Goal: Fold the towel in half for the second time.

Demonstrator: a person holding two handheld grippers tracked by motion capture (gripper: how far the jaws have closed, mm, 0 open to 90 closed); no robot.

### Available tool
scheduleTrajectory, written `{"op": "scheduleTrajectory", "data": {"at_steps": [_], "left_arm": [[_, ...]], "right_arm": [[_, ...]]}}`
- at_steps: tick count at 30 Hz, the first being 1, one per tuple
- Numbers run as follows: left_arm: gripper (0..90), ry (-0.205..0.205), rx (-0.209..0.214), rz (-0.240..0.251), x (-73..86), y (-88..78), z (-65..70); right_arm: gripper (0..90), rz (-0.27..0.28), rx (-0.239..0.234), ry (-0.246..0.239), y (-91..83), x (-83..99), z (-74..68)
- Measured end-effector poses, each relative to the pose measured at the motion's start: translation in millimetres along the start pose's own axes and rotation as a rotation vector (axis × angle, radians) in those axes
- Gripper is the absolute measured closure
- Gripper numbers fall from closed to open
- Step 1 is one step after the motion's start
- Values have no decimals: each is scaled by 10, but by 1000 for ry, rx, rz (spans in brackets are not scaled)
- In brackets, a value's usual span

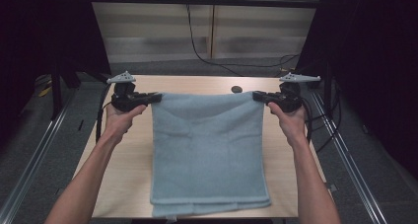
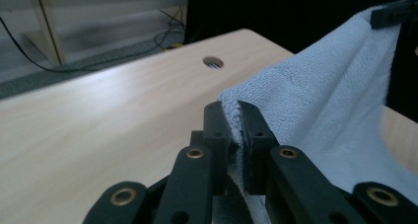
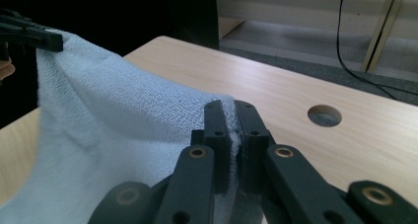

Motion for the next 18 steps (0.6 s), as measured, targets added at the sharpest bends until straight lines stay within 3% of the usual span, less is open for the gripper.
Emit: {"op": "scheduleTrajectory", "data": {"at_steps": [3, 6, 13, 15, 18], "left_arm": [[839, 23, -9, -18, 12, 27, 31], [839, 14, -6, -17, 99, 60, 39], [839, 18, 36, 1, 307, 5, 138], [837, 8, 85, 10, 386, -19, 167], [837, 22, 81, 6, 517, -69, 218]], "right_arm": [[858, 20, 3, 11, -26, -33, 29], [858, 8, 4, 5, -19, 17, 51], [858, 6, -45, 0, -80, 251, -23], [858, 5, -56, 0, -111, 336, -61], [857, -5, -74, -15, -163, 478, -146]]}}
Point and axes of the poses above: each handheld gripper's, and its own axes: y roughly forward along the jaws, x roughly out of its underside, z roughly to its right, the point moved 3 cm from there along y, roughly forward along the jaws, and after that the axes turned 6 degrees about -z, right-handed, at the moved point
